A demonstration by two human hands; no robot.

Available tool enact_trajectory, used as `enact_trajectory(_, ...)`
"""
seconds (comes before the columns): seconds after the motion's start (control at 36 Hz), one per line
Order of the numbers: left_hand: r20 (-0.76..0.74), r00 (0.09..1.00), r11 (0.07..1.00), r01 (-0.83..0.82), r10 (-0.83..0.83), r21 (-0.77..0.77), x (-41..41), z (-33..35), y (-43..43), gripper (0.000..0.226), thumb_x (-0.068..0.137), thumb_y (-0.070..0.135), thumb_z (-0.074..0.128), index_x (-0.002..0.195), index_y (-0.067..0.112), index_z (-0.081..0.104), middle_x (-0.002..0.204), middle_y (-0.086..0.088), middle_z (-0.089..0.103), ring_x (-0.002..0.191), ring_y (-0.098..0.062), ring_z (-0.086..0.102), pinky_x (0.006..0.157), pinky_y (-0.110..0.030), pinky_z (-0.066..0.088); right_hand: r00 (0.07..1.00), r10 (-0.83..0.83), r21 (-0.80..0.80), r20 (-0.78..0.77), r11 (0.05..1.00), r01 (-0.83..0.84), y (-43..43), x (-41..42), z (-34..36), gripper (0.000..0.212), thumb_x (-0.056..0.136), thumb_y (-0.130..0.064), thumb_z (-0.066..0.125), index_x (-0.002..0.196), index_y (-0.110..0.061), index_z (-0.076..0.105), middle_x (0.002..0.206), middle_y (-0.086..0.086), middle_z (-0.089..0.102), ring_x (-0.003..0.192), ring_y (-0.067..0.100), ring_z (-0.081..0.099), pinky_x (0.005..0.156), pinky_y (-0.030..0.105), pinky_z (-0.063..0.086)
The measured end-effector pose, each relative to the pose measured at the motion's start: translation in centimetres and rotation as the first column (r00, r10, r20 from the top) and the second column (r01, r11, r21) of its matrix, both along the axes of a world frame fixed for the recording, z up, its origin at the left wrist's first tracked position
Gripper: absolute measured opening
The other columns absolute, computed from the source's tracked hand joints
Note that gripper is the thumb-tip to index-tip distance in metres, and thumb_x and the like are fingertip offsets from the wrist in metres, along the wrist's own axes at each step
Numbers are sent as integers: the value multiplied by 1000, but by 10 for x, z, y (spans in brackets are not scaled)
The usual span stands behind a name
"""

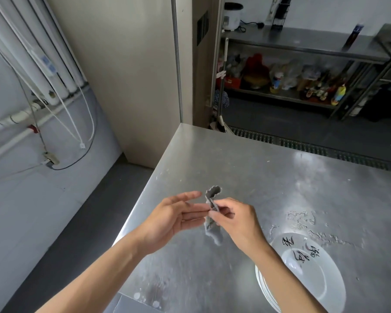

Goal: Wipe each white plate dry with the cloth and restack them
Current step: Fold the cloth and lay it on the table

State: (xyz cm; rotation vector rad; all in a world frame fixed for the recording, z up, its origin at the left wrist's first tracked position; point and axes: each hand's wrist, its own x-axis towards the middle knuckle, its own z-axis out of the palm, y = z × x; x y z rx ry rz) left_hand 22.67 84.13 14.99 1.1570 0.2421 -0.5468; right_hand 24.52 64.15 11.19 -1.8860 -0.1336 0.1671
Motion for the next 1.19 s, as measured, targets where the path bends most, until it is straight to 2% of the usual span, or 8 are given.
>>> enact_trajectory(0.17,261,932,804,51,-251,592,5,-17,12,67,99,-7,62,155,22,42,137,-5,60,125,-19,61,98,-36,59,992,94,84,-84,993,-87,-11,5,11,20,91,-1,59,87,-15,73,67,-7,68,59,10,59,58,17,46)
enact_trajectory(0.28,212,889,842,274,-406,464,15,-26,21,96,95,8,76,165,35,16,161,5,43,149,-5,40,115,-31,47,976,203,74,-76,978,-197,-17,9,16,17,80,-14,50,79,-16,68,70,5,62,66,15,49,63,27,39)
enact_trajectory(0.39,126,879,860,406,-461,310,27,-35,21,86,93,2,75,163,20,27,122,-2,72,113,-16,70,101,-28,52,963,254,115,-92,963,-243,-18,14,11,17,80,-9,45,77,-11,62,93,2,77,90,17,68,79,25,50)
enact_trajectory(0.5,67,888,861,420,-456,288,36,-53,23,69,88,1,81,150,11,52,91,0,65,95,-18,68,102,-33,54,956,266,100,-125,962,-255,-20,18,-8,15,83,-11,42,79,-8,56,96,1,78,94,30,68,83,40,53)
enact_trajectory(0.69,109,733,465,303,-672,832,48,-88,28,4,99,22,73,101,21,76,101,5,71,86,-7,67,80,-20,53,982,65,-170,-175,981,-95,-25,23,-48,17,85,-22,54,79,-33,66,73,0,65,63,11,52,64,29,45)
enact_trajectory(0.92,292,693,353,-57,-659,934,48,-100,27,16,103,36,62,113,27,71,104,13,71,77,-10,66,73,-34,55,992,-119,-184,-43,977,110,-21,20,-60,26,94,-10,58,91,-32,69,94,-20,72,86,4,65,68,15,46)
enact_trajectory(1.08,162,680,269,54,-715,962,20,-132,29,20,103,48,54,110,32,65,90,8,75,78,-17,69,71,-33,53,979,-26,-277,-200,960,-31,-17,0,-86,23,88,-9,58,83,-27,70,87,-18,70,57,-1,53,56,10,37)
enact_trajectory(1.19,79,691,279,182,-719,943,-9,-158,28,21,102,43,58,111,29,69,100,7,78,82,-19,71,73,-31,54,914,66,-370,-400,901,-227,-16,-24,-116,17,86,-14,56,78,-25,66,71,-7,66,56,3,51,63,28,46)
